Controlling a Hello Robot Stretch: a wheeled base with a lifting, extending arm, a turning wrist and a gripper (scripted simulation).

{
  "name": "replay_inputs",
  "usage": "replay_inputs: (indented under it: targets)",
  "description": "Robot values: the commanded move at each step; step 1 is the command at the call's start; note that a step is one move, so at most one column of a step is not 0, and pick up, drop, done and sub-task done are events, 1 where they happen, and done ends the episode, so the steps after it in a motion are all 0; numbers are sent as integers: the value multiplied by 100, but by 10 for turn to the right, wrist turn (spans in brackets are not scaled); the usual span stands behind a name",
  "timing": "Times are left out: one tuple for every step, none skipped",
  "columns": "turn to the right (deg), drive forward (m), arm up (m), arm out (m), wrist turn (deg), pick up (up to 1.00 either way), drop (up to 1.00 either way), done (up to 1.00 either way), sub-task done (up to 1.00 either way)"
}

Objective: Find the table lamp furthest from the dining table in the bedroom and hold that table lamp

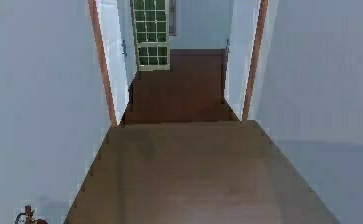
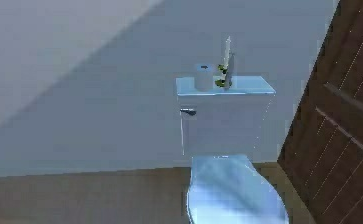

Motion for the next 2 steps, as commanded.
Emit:
replay_inputs:
  targets:
    - [0,100,0,0,0,0,0,0,0]
    - [0,100,0,0,0,0,0,0,0]
